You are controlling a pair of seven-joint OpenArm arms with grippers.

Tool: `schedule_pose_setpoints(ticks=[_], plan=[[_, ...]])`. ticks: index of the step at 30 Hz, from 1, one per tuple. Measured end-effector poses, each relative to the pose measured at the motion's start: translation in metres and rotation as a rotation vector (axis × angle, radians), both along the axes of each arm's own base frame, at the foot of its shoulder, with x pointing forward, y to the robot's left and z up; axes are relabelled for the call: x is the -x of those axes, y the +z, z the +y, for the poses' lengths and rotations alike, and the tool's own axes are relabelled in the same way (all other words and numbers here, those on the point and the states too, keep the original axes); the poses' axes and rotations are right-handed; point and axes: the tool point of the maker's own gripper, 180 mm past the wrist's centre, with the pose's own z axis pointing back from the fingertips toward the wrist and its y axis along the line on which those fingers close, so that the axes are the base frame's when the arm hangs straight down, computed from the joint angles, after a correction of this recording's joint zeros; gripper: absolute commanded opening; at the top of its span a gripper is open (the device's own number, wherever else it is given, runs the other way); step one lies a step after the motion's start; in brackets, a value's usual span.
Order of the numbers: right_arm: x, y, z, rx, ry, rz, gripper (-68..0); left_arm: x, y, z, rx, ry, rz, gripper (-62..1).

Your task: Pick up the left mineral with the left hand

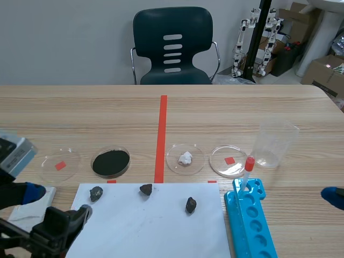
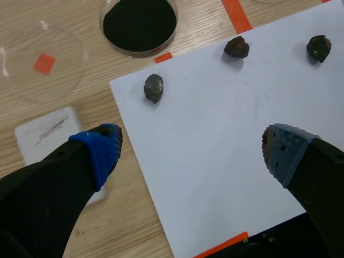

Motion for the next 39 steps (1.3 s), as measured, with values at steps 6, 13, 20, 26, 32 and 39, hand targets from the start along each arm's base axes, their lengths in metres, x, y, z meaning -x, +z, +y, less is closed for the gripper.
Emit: schedule_pose_setpoints(ticks=[6, 13, 20, 26, 32, 39], plan=[[0.000, 0.000, 0.000, 0.000, 0.000, 0.000, -5.4, -0.016, -0.029, 0.009, -0.048, 0.131, 0.116, -6.5], [0.000, 0.000, 0.000, 0.000, 0.000, 0.000, -5.4, -0.027, -0.052, 0.015, -0.089, 0.325, 0.265, -6.5], [0.000, 0.000, 0.000, 0.000, 0.000, 0.000, -5.4, -0.053, -0.058, -0.005, -0.106, 0.308, 0.298, -6.5], [0.000, 0.000, 0.000, 0.000, 0.000, 0.000, -5.4, -0.072, -0.068, -0.012, -0.103, 0.345, 0.364, -6.5], [0.000, 0.000, 0.000, 0.000, 0.000, 0.000, -5.4, -0.082, -0.081, -0.011, -0.124, 0.385, 0.471, -6.9], [0.000, 0.000, 0.000, 0.000, 0.000, 0.000, -5.4, -0.101, -0.087, -0.012, -0.128, 0.412, 0.509, -6.9]])
